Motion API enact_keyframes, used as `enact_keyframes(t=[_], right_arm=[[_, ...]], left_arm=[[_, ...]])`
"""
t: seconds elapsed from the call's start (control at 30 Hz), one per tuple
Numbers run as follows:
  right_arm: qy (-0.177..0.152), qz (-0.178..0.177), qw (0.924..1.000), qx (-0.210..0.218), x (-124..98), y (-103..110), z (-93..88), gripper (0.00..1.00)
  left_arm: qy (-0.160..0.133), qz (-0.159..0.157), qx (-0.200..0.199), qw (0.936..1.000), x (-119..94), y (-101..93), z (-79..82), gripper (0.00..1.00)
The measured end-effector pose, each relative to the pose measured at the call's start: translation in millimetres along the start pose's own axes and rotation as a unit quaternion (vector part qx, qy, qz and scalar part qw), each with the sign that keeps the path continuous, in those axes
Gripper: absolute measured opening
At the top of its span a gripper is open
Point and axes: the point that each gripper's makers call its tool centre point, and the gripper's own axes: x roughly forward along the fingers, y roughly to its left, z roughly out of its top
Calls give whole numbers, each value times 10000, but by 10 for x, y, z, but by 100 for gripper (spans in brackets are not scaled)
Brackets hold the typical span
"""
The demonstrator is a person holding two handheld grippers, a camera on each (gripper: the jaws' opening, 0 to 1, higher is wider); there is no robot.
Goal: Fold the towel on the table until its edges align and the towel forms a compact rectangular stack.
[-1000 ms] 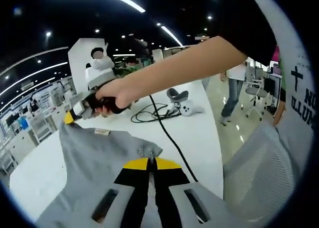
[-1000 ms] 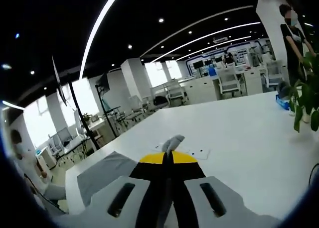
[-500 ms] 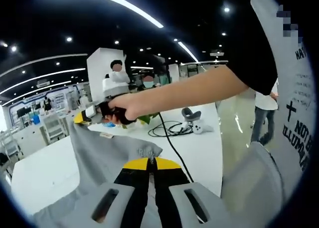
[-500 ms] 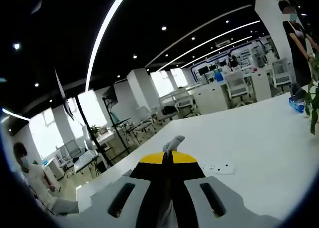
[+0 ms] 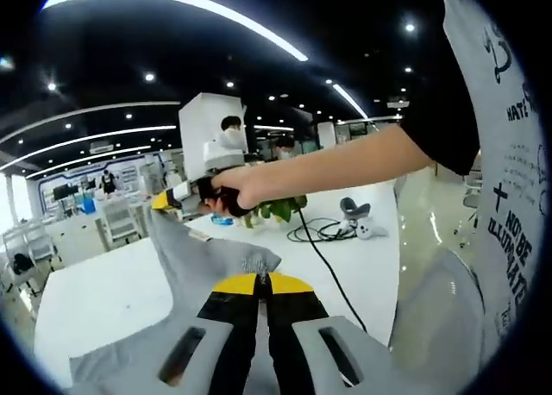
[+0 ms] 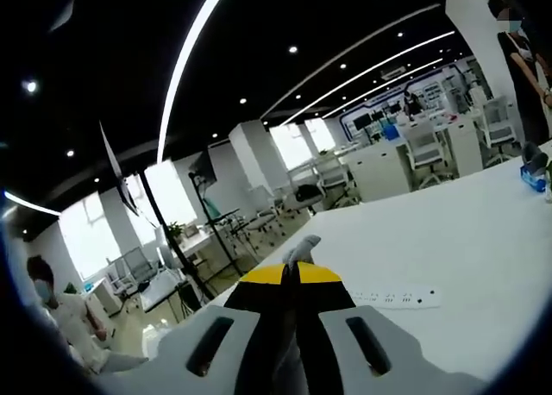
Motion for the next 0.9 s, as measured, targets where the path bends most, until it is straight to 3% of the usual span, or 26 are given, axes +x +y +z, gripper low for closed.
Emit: enact_keyframes(t=[0.4, 0.9], right_arm=[[78, 247, 9997, -34, 360, 490, 1, 0], [318, 581, 9976, -183, 785, 912, -262, 0]], left_arm=[[-50, 701, -167, 9974, -528, 499, -71, 2], [118, 1370, -382, 9898, -1015, 798, -316, 2]])
